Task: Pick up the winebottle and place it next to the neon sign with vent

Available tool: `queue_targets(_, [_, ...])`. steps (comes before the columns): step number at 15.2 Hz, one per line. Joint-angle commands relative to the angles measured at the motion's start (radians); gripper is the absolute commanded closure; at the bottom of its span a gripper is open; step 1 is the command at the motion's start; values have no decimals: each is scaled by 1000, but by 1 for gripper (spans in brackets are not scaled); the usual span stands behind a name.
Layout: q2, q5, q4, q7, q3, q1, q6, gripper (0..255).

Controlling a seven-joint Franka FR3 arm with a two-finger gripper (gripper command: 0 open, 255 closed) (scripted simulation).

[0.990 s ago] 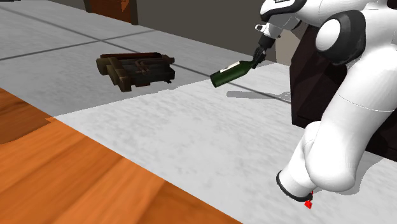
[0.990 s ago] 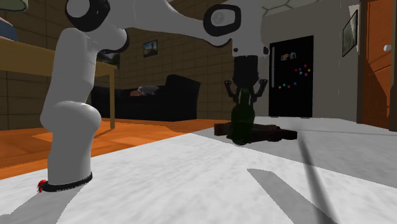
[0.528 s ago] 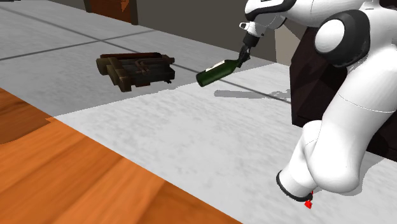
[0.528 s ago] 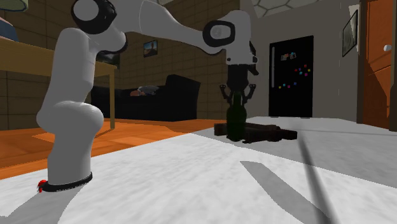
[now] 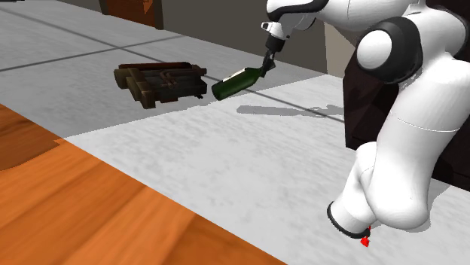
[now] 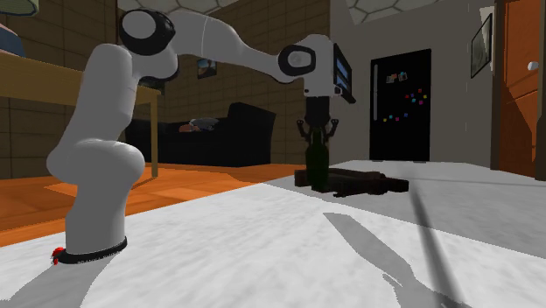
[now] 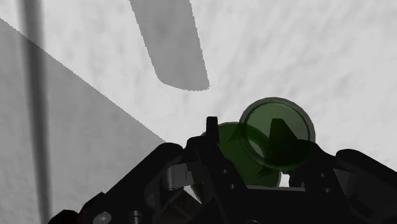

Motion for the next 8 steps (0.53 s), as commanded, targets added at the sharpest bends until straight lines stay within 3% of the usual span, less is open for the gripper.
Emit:
queue_targets(1, [28, 19, 17, 34, 19, 16, 7, 255])
queue_targets(8, [165, 105, 171, 134, 85, 26, -30, 255])
